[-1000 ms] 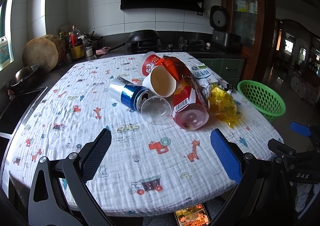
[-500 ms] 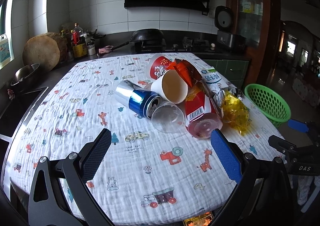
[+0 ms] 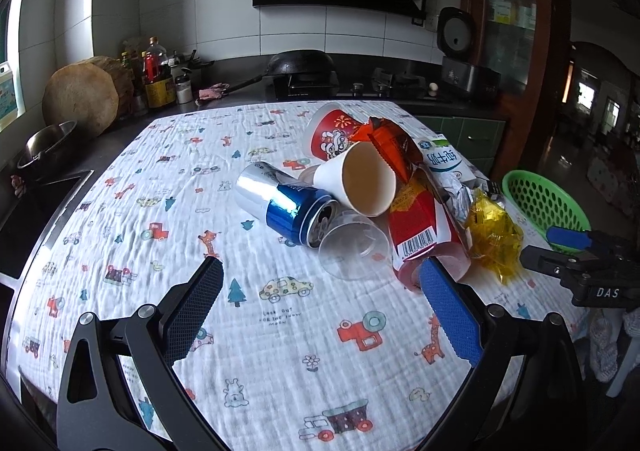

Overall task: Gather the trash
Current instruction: 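Grasp the yellow snack bag with the right tool and drop it into the green basket, then grasp the crumpled foil with the left tool and drop it into the basket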

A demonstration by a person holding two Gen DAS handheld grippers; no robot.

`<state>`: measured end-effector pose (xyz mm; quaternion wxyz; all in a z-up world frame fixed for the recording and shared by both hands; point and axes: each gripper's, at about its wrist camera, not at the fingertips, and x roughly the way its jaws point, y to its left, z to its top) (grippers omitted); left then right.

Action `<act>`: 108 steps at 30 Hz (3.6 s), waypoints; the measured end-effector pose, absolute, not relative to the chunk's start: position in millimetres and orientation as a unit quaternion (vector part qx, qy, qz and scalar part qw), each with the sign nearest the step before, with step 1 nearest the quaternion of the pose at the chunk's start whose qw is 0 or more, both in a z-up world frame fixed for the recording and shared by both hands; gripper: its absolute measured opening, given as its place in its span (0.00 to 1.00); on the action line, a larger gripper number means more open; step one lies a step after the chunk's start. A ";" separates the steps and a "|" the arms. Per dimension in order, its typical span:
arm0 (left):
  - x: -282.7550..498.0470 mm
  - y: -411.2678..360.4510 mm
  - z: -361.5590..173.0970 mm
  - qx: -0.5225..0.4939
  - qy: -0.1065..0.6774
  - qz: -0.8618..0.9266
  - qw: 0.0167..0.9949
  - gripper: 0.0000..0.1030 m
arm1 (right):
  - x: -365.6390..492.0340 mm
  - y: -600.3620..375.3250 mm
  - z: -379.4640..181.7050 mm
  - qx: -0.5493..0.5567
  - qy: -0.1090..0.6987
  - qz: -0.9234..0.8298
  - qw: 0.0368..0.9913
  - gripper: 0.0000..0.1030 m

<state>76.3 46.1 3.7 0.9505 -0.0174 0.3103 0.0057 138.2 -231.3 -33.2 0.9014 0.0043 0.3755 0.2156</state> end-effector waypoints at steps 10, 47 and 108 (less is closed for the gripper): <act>91.2 37.7 7.4 -0.011 0.315 -0.013 0.949 0.88 | 164.3 -211.9 -57.8 -0.077 0.382 0.243 0.888 0.54; 199.1 -167.4 -50.3 0.225 0.406 -0.178 0.867 0.64 | 231.0 -458.0 -60.6 0.072 0.405 0.013 0.911 0.25; 208.0 -224.1 38.5 0.138 0.321 -0.242 0.905 0.69 | 137.6 -444.7 -31.9 0.073 0.333 0.012 0.940 0.80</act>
